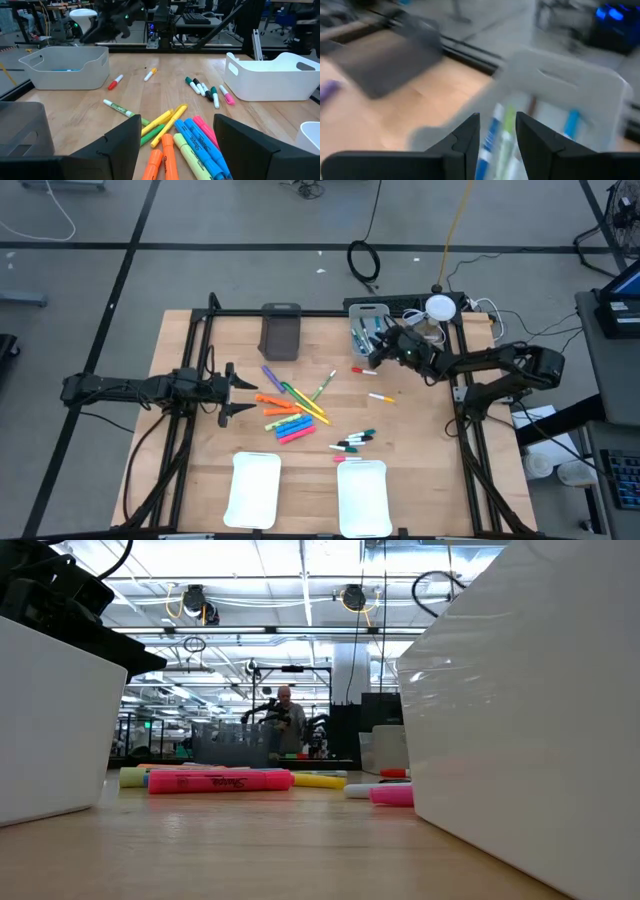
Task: Pick & Place Markers
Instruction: Put the green marker pen into the gray bin
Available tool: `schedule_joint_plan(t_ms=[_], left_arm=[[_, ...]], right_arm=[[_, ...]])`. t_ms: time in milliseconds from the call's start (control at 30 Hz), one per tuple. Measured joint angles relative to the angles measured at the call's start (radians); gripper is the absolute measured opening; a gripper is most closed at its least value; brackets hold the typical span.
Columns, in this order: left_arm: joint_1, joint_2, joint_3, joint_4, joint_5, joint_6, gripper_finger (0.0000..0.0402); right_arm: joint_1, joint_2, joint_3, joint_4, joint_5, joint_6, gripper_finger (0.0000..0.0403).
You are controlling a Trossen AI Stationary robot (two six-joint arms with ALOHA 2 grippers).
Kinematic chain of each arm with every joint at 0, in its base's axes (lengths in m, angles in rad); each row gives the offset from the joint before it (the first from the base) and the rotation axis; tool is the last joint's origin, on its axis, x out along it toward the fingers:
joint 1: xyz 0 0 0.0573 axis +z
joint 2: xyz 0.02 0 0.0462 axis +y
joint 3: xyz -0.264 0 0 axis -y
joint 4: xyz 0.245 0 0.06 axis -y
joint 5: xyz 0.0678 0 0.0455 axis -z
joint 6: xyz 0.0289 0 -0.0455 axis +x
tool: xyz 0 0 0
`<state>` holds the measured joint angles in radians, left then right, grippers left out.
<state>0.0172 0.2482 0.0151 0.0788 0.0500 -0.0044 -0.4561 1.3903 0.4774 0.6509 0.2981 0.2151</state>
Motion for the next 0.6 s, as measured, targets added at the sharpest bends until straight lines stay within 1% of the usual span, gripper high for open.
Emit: schedule_joint_plan(t_ms=[100,167,200,233,333,400,500,600], left_arm=[[0.000,0.000,0.000,0.000,0.000,0.000,0.0251],[0.000,0.000,0.000,0.000,0.000,0.000,0.0251],[0.000,0.000,0.000,0.000,0.000,0.000,0.0251],[0.000,0.000,0.000,0.000,0.000,0.000,0.0251],[0.000,0.000,0.000,0.000,0.000,0.000,0.0251],[0.000,0.000,0.000,0.000,0.000,0.000,0.0251],[0.000,0.000,0.000,0.000,0.000,0.000,0.0251],[0.000,0.000,0.000,0.000,0.000,0.000,0.0251]], right_arm=[[0.033,0.000,0.015,0.118,-0.148,-0.055,0.0116],[0.069,0.000,0.061,0.131,-0.228,-0.099,0.0116],[0.090,0.000,0.095,0.100,-0.242,-0.124,0.0116],[0.109,0.000,0.134,0.045,-0.250,-0.150,0.0116],[0.166,0.006,0.291,-0.251,-0.249,-0.262,0.0116],[0.206,0.058,0.402,-0.399,-0.247,-0.347,0.0117],[0.270,0.122,0.508,-0.579,-0.253,-0.480,0.0117],[0.318,0.208,0.587,-0.621,-0.257,-0.591,0.0117]])
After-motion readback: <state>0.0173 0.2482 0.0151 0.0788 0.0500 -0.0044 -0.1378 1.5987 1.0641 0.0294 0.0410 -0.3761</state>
